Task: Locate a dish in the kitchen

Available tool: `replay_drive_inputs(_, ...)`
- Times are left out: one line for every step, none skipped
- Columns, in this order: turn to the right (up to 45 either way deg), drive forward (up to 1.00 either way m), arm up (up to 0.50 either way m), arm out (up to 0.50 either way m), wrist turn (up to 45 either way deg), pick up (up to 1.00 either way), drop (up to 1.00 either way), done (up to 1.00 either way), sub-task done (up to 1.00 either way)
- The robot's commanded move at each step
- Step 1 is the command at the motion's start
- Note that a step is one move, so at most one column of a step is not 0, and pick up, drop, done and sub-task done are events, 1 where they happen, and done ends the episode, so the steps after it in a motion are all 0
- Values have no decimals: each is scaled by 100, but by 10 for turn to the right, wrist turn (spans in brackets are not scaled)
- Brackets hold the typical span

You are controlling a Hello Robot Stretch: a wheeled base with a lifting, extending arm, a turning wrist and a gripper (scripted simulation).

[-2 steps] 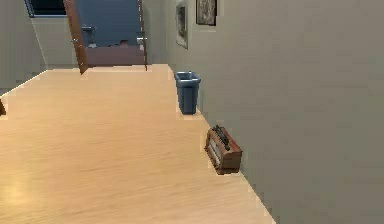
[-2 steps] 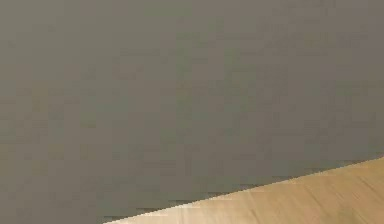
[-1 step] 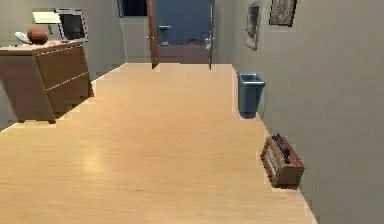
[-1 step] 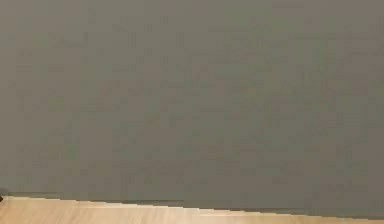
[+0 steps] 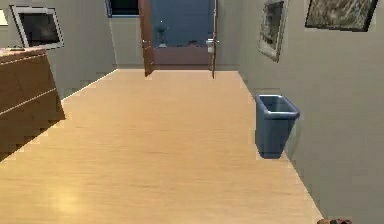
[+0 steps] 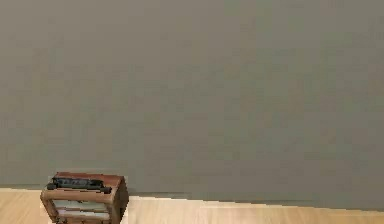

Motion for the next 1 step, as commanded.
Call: replay_drive_inputs(0, 100, 0, 0, 0, 0, 0, 0, 0)
